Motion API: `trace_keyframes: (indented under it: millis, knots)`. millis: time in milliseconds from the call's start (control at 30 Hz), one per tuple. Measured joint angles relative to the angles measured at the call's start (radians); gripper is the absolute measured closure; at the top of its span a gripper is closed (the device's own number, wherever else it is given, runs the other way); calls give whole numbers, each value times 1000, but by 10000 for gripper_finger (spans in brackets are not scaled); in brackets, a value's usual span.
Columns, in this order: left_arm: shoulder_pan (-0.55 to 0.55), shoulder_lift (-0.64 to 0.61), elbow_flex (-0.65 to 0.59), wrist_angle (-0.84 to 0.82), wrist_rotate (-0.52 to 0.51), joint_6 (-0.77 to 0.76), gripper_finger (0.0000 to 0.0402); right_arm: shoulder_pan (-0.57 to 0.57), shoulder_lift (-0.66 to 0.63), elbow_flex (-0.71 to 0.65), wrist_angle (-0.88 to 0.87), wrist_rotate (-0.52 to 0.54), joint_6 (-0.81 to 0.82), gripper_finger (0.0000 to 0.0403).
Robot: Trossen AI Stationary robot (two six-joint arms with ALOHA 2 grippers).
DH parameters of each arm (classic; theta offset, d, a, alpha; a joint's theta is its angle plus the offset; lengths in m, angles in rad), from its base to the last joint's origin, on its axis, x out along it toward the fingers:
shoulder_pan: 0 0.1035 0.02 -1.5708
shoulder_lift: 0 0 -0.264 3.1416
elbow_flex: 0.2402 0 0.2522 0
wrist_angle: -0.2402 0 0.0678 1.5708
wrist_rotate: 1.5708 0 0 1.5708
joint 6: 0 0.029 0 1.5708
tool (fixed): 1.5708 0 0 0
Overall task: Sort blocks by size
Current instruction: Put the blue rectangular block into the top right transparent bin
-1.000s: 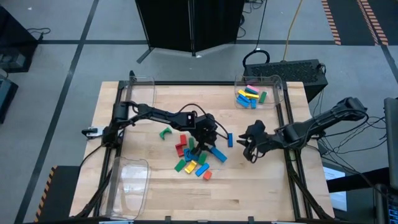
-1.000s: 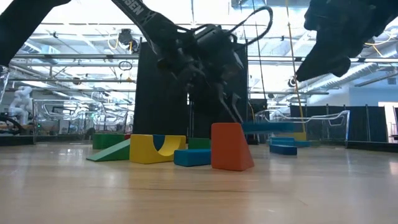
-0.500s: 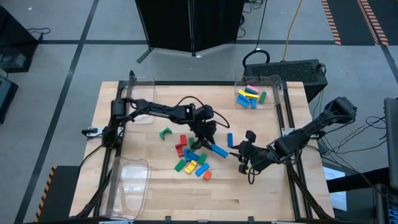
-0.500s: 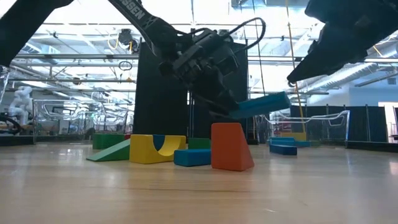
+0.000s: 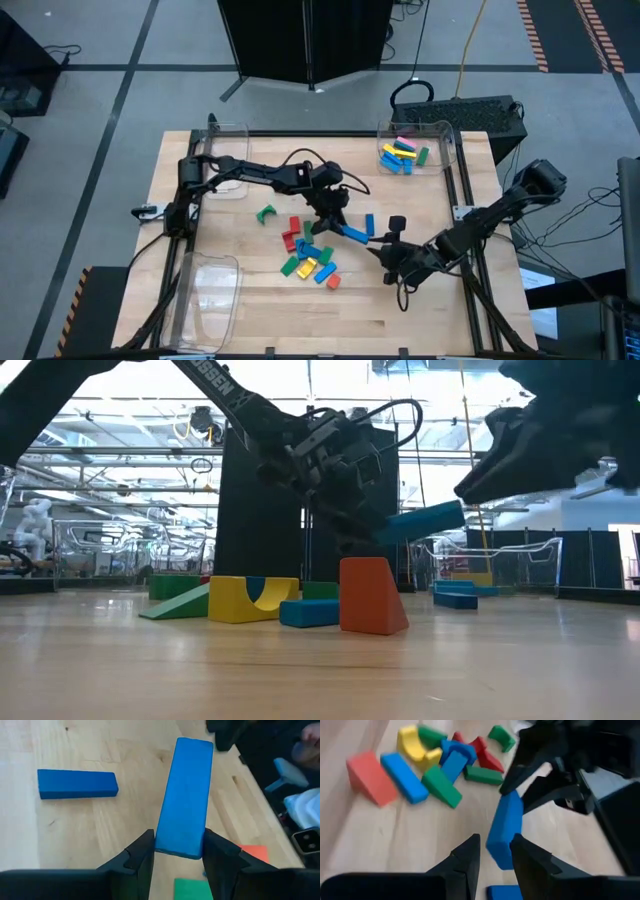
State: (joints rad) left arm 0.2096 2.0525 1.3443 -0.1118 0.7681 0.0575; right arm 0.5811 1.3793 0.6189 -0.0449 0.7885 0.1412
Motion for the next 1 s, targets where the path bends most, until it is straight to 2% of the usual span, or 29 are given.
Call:
trace_keyframes:
  millis: [167,433,567,667,867,1000]
  knots:
    - [-2,0,0,35,28,-26,261,-2,55,0,43,12,-131,288]
    - [-14,0,0,51,51,-27,261,-3,105,0,108,105,-157,227]
    - [-21,0,0,54,51,-27,261,-3,105,0,145,104,-146,219]
    - [-22,0,0,54,51,-27,261,-3,105,0,173,104,-146,240]
    - [-21,1,0,48,59,-31,261,-3,105,0,175,105,-147,319]
    - [-23,2,0,46,70,-34,261,-3,105,1,172,110,-160,352]
